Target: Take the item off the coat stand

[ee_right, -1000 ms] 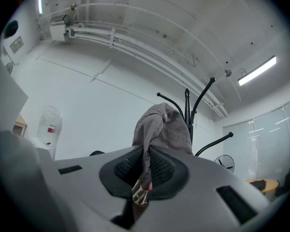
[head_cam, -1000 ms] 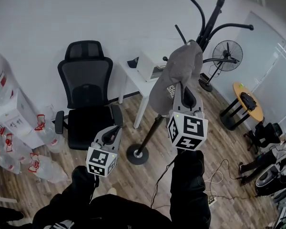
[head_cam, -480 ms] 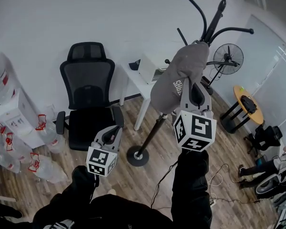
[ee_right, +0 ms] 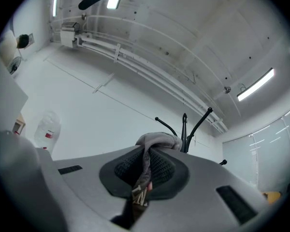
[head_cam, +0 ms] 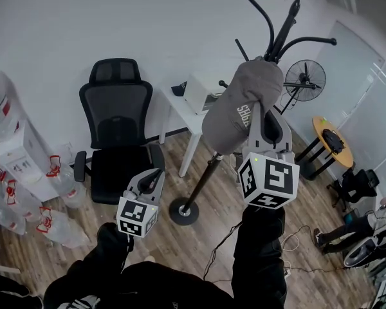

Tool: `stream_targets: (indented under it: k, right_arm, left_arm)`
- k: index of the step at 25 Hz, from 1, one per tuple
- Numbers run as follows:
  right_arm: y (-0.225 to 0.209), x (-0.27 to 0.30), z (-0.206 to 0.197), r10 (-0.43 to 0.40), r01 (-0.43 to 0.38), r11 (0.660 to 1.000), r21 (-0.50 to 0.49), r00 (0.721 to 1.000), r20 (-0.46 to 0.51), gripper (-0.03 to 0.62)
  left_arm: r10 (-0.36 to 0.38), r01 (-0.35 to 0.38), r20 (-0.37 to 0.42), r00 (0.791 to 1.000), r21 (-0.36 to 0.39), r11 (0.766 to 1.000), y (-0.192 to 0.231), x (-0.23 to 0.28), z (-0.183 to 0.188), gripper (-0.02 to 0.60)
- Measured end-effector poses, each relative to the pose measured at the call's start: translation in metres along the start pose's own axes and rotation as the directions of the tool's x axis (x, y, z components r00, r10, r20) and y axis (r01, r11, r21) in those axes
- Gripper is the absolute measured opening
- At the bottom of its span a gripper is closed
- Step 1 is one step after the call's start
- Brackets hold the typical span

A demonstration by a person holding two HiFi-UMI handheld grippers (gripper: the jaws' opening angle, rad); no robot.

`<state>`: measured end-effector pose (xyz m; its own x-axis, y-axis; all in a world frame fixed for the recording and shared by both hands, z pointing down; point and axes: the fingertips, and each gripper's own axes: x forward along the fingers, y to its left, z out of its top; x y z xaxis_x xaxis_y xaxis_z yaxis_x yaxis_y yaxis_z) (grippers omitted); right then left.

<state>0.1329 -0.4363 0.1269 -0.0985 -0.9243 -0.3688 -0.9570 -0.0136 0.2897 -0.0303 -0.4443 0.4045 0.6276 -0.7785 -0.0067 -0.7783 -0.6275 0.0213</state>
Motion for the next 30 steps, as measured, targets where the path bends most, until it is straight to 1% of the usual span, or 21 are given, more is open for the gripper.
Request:
stream_targets:
  k: [11, 18, 25, 30]
  right_arm:
    - [-0.008, -0.023, 0.019, -0.005, 0.005, 1.000, -0.002, 0.999, 0.040, 0.025]
    - [-0.006, -0.025, 0.019, 0.000, 0.000, 1.000, -0.011, 0.999, 0.043, 0.025]
    - [-0.007, -0.017, 0.030, -0.011, 0.014, 0.999, -0.031, 0.997, 0.073, 0.025]
    - [-0.001, -0.004, 0.029, -0.012, 0.015, 0.999, -0.044, 0.997, 0.078, 0.025]
  left_arm:
    - [0.000, 0.000, 0.008, 1.000, 0.008, 1.000, -0.015, -0.010, 0.003, 0.035]
    - [0.016, -0.016, 0.011, 1.000, 0.004, 1.000, -0.017, -0.017, 0.002, 0.035]
    - [0.033, -0.033, 0.020, 0.999, 0.000, 0.999, -0.010, -0.018, 0.004, 0.035]
    - [0.052, -0.052, 0.025, 0.998, -0.005, 0.999, 0.003, -0.019, 0.005, 0.035]
